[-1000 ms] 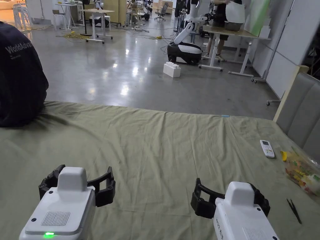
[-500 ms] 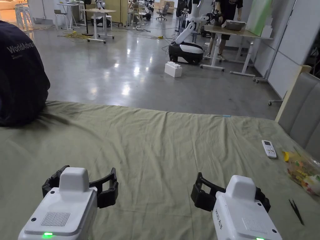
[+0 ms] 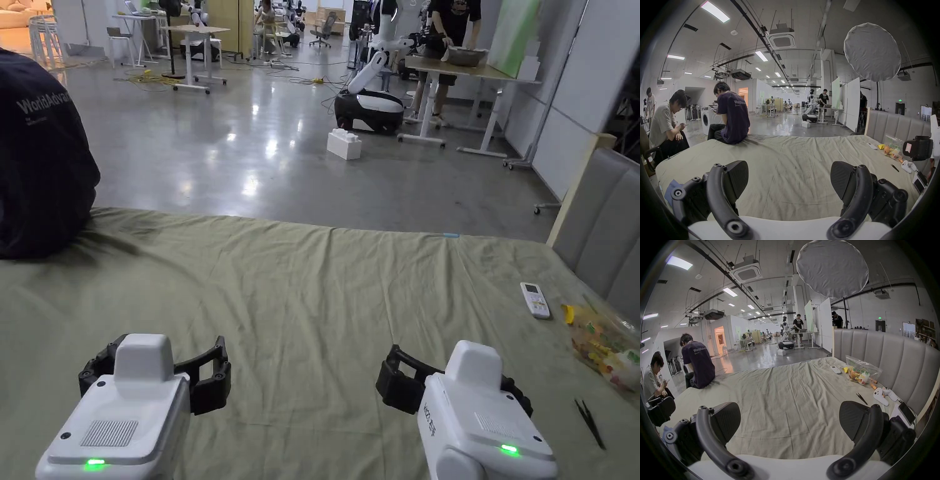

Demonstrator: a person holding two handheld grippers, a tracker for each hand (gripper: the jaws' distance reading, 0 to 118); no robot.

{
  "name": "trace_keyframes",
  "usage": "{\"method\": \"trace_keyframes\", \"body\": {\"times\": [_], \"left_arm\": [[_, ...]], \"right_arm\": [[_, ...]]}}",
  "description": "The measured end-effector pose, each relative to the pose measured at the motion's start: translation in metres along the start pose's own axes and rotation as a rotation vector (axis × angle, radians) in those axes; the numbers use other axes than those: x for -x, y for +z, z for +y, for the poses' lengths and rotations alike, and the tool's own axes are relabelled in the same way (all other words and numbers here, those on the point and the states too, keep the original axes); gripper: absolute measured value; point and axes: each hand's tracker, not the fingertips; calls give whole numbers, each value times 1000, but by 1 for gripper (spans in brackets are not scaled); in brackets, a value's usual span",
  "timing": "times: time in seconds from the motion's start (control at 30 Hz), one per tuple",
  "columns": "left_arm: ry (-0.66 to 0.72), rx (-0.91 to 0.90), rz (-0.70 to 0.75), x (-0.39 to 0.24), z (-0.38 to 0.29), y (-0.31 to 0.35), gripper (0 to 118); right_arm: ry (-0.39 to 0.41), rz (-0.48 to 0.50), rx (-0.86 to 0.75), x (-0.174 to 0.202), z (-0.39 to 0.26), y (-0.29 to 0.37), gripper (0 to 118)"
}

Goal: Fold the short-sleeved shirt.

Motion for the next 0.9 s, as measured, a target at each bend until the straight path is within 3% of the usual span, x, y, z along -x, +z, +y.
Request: {"method": "trace_keyframes", "body": {"times": [0.37, 0.9], "left_arm": [[-9, -2, -13, 2, 0, 3, 103], [-31, -11, 6, 4, 8, 0, 103]], "right_arm": [[-22, 9, 34, -5, 2, -6, 118], [32, 15, 49, -6, 3, -9, 118]]}}
